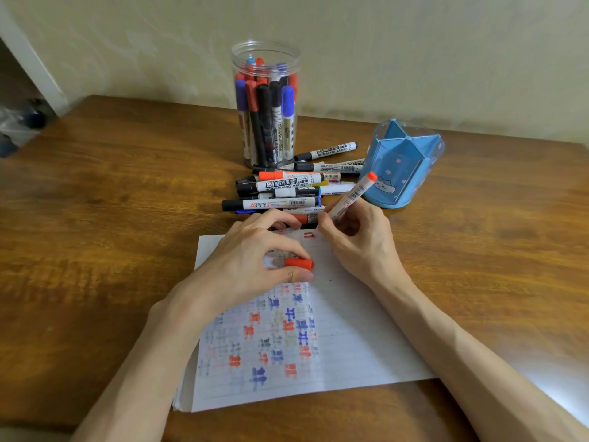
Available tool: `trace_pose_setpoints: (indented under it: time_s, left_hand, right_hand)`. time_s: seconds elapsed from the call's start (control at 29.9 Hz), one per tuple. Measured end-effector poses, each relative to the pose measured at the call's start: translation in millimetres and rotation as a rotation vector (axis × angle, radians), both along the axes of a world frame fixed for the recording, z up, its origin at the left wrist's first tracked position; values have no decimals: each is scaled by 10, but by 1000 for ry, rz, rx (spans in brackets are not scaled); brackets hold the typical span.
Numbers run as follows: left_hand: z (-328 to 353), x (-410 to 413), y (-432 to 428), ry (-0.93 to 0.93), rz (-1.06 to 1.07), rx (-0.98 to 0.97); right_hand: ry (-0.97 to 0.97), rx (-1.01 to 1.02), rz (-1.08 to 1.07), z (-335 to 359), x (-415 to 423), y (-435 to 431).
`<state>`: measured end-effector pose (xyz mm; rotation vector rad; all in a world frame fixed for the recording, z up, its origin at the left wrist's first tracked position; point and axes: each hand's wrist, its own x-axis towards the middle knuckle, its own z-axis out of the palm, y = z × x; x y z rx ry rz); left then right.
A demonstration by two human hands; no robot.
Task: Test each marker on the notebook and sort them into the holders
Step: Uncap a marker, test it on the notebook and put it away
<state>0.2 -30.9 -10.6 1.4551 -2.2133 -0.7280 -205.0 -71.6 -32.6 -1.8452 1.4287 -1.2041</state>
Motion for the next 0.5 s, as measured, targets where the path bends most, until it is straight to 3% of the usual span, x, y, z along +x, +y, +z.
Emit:
trace_pose_setpoints:
  time_s: [0.13,0.5]
  left_hand:
    - [4,-4,-5,-7,3,8]
    - [1,1,0,6,7,-9]
  right_hand:
    - [-92,67,23,-1,-39,-23]
    - [-14,58,41,16,-2,-17]
